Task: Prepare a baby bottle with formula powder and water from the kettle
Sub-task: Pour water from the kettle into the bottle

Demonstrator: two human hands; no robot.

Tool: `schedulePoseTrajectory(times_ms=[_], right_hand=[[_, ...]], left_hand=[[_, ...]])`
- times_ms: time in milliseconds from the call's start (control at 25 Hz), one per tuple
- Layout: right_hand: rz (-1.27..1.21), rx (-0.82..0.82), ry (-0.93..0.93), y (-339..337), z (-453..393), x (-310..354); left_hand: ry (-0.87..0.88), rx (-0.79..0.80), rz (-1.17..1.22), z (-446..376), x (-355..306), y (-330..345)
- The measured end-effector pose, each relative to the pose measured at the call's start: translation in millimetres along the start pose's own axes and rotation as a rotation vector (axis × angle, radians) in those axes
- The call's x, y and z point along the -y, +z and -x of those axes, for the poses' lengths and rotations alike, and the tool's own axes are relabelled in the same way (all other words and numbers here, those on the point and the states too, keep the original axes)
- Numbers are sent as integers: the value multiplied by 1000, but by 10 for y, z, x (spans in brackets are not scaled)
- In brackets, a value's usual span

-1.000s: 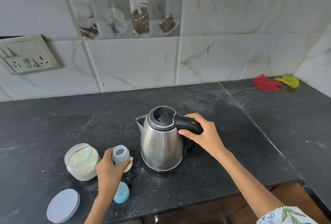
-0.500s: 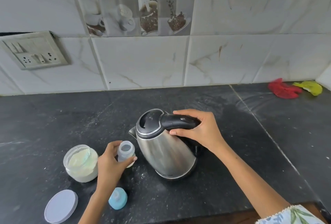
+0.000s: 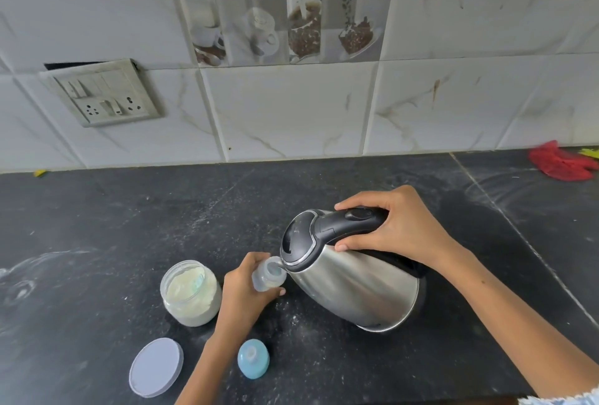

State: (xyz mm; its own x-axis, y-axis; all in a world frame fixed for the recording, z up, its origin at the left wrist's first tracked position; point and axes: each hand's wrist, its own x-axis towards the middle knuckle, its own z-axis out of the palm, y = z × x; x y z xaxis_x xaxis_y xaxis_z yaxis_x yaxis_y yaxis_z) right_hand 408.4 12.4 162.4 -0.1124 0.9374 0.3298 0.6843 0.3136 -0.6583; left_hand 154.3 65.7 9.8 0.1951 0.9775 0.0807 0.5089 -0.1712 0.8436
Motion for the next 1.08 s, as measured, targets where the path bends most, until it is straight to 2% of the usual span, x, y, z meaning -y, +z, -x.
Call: schedulePoseTrajectory(times_ms=[1080], right_hand=[[167, 144, 84, -111, -67, 305]], left_hand=[[63, 100, -136, 36, -74, -15]])
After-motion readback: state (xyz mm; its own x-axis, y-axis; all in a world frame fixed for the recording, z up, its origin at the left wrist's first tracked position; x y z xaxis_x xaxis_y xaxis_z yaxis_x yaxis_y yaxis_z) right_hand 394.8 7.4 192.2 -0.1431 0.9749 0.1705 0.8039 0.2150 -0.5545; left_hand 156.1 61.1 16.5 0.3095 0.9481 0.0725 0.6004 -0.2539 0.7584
